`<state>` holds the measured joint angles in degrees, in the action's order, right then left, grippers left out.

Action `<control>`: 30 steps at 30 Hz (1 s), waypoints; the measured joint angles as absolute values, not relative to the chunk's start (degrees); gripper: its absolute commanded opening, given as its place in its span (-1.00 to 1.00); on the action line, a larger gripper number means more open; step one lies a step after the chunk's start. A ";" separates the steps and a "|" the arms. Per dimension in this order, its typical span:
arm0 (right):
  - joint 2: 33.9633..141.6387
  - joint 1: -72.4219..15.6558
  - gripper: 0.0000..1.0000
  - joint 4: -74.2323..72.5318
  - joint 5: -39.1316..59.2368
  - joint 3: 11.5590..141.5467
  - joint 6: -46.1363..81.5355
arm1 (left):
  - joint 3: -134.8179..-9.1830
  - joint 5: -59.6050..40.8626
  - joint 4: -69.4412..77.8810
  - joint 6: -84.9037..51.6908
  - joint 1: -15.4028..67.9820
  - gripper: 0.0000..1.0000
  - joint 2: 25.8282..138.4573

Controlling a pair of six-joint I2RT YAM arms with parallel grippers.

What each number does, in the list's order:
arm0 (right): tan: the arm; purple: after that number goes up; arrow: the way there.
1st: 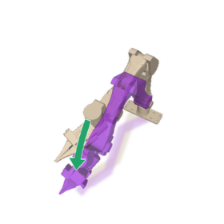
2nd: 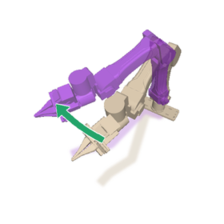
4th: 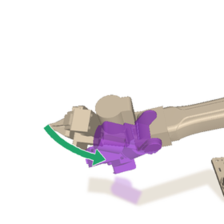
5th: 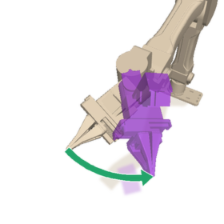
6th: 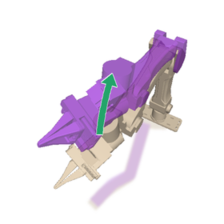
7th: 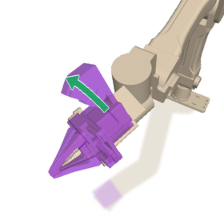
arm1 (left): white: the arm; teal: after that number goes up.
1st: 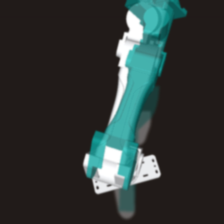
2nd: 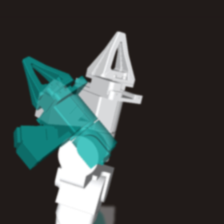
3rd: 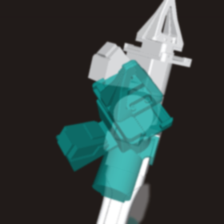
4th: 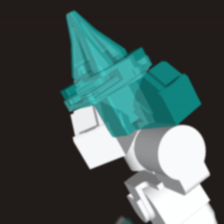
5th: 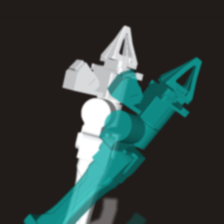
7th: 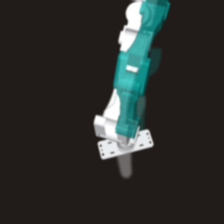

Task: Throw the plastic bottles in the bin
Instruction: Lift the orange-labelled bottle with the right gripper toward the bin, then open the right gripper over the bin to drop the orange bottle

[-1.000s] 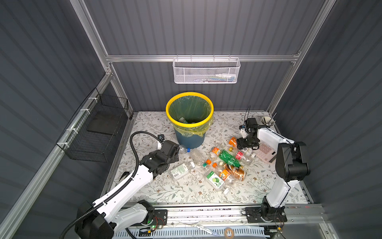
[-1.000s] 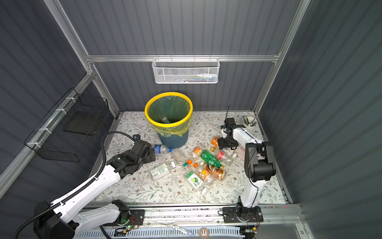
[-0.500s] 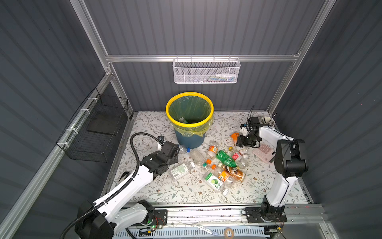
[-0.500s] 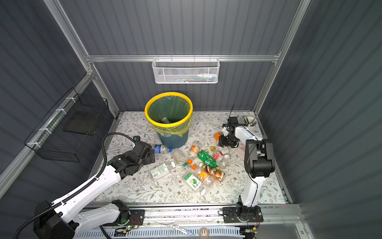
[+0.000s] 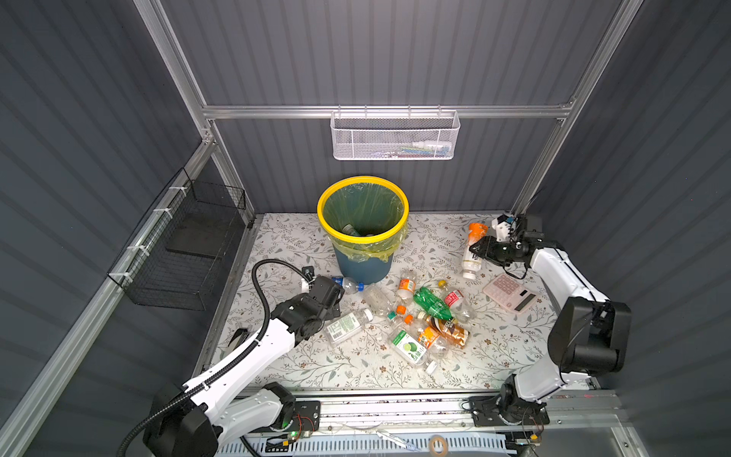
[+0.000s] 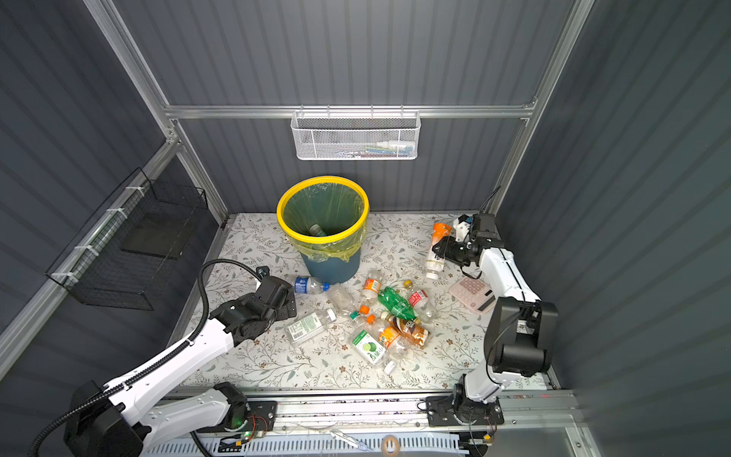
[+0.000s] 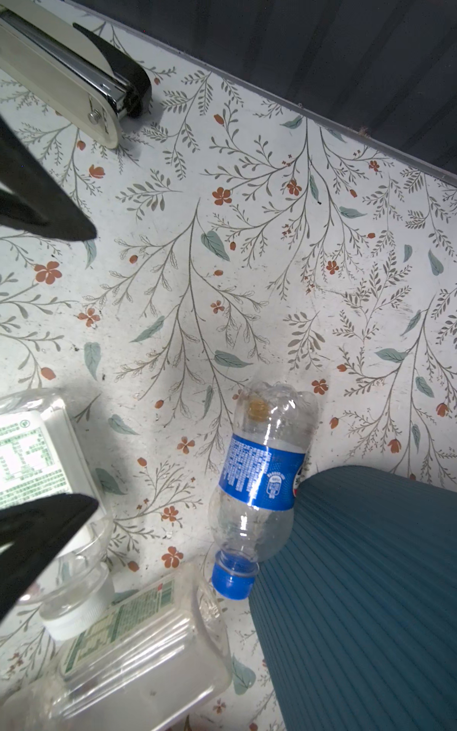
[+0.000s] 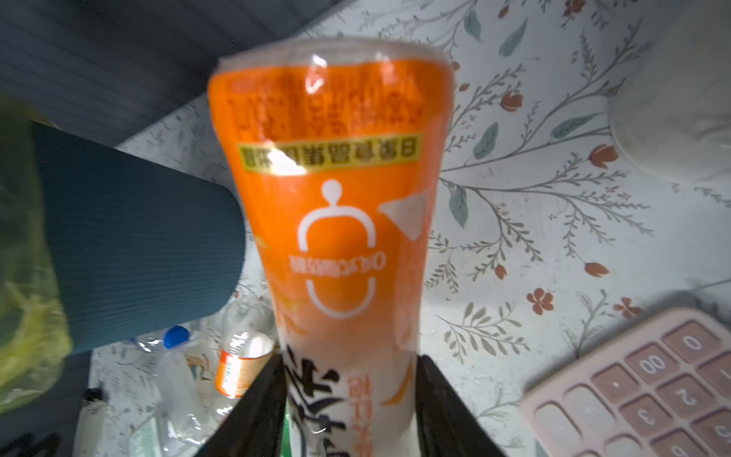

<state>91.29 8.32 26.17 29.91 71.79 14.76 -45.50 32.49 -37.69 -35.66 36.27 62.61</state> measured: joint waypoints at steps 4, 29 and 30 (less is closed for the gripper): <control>86.80 9.30 0.03 21.65 34.50 69.28 21.47 | -44.40 31.81 -37.60 -35.62 36.27 0.99 62.19; 106.10 -20.73 0.98 8.91 42.87 109.78 45.10 | -42.94 25.02 -34.59 -32.99 36.32 0.99 64.34; 106.08 -20.18 0.98 11.11 41.58 109.95 43.79 | -42.94 25.04 -34.96 -32.99 36.45 0.99 64.38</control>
